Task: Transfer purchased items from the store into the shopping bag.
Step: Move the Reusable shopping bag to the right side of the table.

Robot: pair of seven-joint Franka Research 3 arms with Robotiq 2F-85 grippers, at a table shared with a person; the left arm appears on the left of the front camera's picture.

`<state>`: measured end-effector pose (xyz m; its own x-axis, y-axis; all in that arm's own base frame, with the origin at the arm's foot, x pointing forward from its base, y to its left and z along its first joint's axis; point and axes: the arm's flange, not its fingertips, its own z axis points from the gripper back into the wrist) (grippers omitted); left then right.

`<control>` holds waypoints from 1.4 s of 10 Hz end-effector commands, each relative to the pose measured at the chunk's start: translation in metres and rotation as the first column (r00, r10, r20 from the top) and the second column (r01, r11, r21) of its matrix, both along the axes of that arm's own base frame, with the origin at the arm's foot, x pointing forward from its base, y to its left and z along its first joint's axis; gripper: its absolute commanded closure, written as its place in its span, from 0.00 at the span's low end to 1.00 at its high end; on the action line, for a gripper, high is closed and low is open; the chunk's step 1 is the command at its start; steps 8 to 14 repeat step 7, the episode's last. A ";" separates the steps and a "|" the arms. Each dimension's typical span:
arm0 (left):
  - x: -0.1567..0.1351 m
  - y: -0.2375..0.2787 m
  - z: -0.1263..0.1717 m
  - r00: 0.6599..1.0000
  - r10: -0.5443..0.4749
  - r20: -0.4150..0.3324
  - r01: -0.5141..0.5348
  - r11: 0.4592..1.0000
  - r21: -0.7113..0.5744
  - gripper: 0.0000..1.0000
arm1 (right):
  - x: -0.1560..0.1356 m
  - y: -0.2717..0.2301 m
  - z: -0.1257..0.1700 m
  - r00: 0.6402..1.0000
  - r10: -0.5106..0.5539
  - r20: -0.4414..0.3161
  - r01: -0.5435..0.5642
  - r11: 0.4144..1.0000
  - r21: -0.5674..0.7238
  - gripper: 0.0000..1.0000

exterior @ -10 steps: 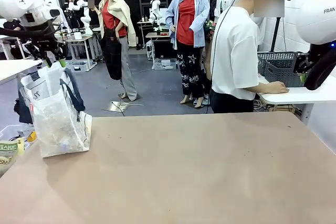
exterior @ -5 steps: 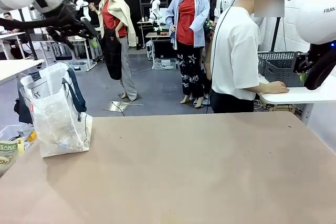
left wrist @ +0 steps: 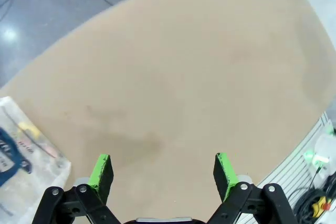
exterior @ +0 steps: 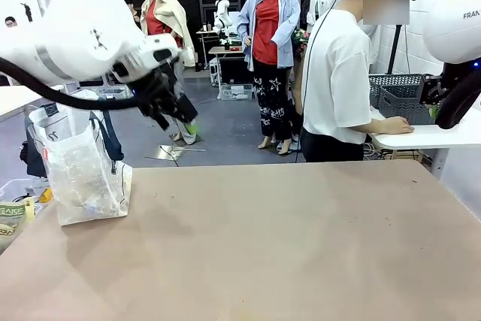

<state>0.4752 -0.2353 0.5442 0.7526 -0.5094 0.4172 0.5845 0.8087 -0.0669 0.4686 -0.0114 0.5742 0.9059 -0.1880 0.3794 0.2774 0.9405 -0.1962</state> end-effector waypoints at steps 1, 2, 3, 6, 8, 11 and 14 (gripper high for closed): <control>-0.005 0.005 -0.008 0.995 -0.097 -0.012 0.097 0.995 -0.019 0.00 | -0.001 -0.001 -0.001 1.000 0.000 -0.004 0.000 1.000 -0.018 0.00; -0.007 0.002 -0.012 0.993 -0.114 0.008 0.114 0.993 0.017 0.00 | -0.001 -0.001 -0.001 1.000 0.000 -0.004 0.000 1.000 -0.018 0.00; -0.005 -0.006 -0.012 0.999 -0.046 -0.014 0.046 0.999 0.006 0.00 | -0.001 -0.001 -0.001 1.000 0.000 -0.004 0.000 1.000 -0.018 0.00; -0.005 -0.006 -0.012 0.999 -0.046 -0.014 0.046 0.999 0.006 0.00 | -0.001 -0.001 -0.001 1.000 0.000 -0.004 0.000 1.000 -0.018 0.00; -0.005 -0.006 -0.012 0.999 -0.046 -0.014 0.046 0.999 0.006 0.00 | -0.001 -0.001 -0.001 1.000 0.000 -0.004 0.000 1.000 -0.018 0.00; -0.005 -0.006 -0.012 0.999 -0.046 -0.014 0.046 0.999 0.006 0.00 | -0.001 -0.001 -0.001 1.000 0.000 -0.004 0.000 1.000 -0.018 0.00; -0.005 -0.006 -0.012 0.999 -0.046 -0.014 0.046 0.999 0.006 0.00 | -0.001 -0.001 -0.001 1.000 0.000 -0.004 0.000 1.000 -0.018 0.00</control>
